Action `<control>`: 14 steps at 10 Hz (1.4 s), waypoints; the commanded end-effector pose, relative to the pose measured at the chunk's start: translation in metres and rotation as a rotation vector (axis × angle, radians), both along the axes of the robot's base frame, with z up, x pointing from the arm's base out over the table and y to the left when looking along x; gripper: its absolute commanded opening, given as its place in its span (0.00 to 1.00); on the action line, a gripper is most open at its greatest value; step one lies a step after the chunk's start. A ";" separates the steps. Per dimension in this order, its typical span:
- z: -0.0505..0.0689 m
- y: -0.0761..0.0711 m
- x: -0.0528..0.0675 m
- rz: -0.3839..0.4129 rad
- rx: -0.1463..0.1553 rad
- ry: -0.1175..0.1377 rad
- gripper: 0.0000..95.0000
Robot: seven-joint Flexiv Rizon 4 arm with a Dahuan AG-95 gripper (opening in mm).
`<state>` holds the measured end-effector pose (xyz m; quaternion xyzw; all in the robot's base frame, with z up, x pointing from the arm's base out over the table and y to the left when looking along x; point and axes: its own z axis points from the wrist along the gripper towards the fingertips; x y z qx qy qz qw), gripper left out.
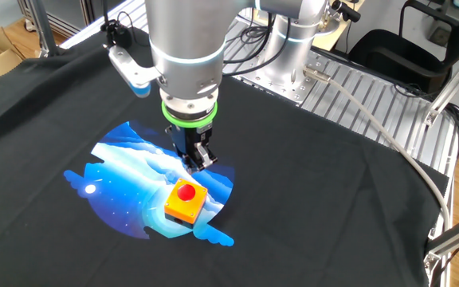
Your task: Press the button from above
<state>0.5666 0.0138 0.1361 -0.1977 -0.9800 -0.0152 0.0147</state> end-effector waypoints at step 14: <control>-0.016 0.001 0.018 -0.006 0.012 -0.009 0.00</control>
